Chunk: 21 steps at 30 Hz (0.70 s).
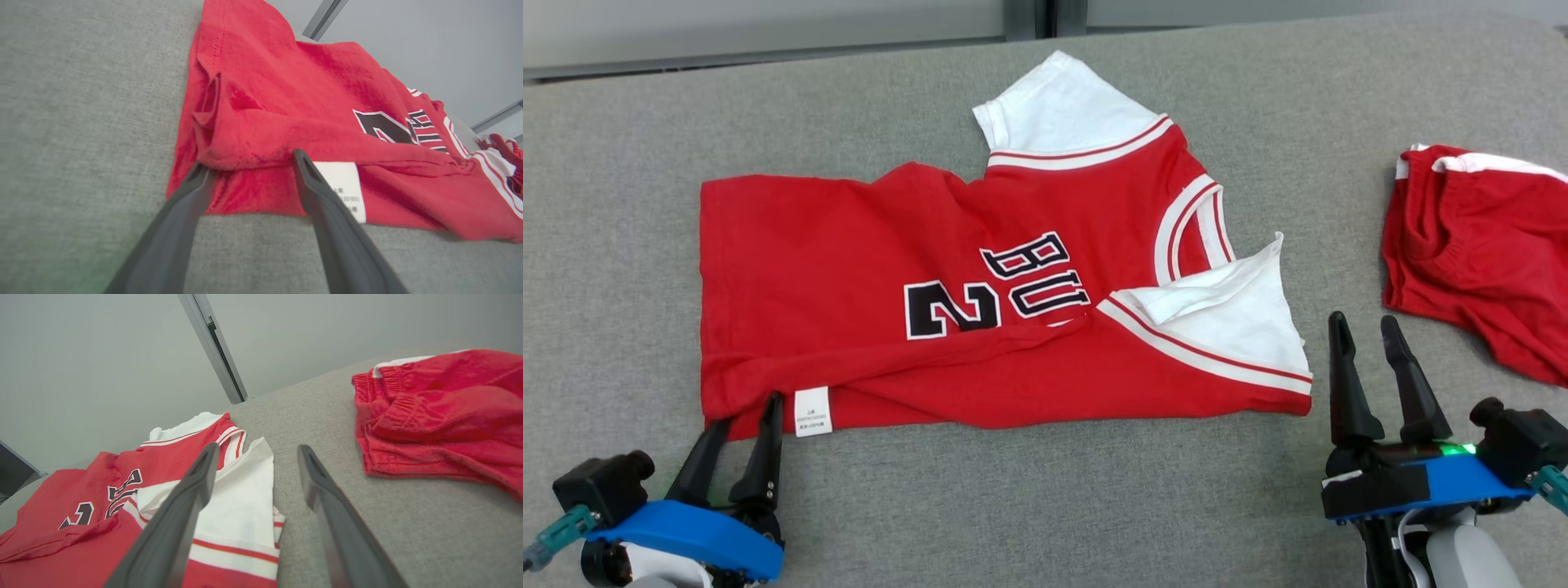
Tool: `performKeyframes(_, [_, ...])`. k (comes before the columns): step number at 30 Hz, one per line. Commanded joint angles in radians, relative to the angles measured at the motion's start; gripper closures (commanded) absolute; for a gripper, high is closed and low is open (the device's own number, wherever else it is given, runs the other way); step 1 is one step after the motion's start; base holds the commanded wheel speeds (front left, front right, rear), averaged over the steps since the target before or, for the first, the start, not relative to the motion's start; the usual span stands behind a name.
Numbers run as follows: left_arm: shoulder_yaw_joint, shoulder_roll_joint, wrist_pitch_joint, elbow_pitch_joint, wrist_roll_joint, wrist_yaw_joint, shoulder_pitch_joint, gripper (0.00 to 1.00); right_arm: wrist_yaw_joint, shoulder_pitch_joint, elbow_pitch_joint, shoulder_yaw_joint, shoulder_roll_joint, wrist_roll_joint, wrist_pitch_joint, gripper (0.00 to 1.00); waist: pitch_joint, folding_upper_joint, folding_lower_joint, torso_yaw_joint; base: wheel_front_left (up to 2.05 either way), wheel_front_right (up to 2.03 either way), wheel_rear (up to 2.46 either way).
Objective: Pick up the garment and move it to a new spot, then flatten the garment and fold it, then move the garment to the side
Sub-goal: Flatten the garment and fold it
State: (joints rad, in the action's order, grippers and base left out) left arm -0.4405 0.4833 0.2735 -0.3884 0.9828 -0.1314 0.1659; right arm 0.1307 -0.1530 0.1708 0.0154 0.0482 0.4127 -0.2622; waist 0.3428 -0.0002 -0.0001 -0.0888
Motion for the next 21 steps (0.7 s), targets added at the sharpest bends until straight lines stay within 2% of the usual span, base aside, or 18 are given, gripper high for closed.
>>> performKeyframes(1, [-0.011, -0.010, -0.017, -0.036, -0.002, 0.002, -0.039, 0.00, 0.000, 0.015, 0.007, -0.008, 0.005, 0.004, -0.004, 0.00, -0.014, 0.0002, 0.0001, 0.002, 0.00, 0.00, 0.00])
performKeyframes(11, [0.045, -0.033, -0.014, -0.099, -0.035, 0.003, -0.058, 0.00, 0.000, 0.018, 0.030, 0.006, 0.005, 0.027, -0.004, 0.00, -0.047, 0.0002, 0.0001, 0.010, 0.00, 0.00, 0.00])
performKeyframes(16, [0.012, -0.024, -0.019, -0.140, -0.030, 0.003, -0.052, 0.00, 0.000, 0.013, 0.019, 0.024, 0.005, 0.033, -0.004, 0.00, -0.033, 0.0002, 0.0001, -0.005, 0.00, 0.00, 0.00])
performKeyframes(20, [-0.056, -0.022, -0.026, -0.190, -0.013, 0.003, -0.047, 0.00, 0.000, 0.018, 0.023, 0.035, 0.005, 0.023, -0.004, 0.00, -0.029, 0.0002, 0.0001, -0.013, 0.00, 0.00, 0.00])
performKeyframes(21, [-0.079, -0.023, -0.027, -0.200, -0.008, 0.003, -0.045, 0.56, 0.000, 0.022, 0.028, 0.040, 0.005, 0.019, -0.004, 0.00, -0.030, 0.0002, 0.0001, -0.014, 0.00, 0.00, 0.00])
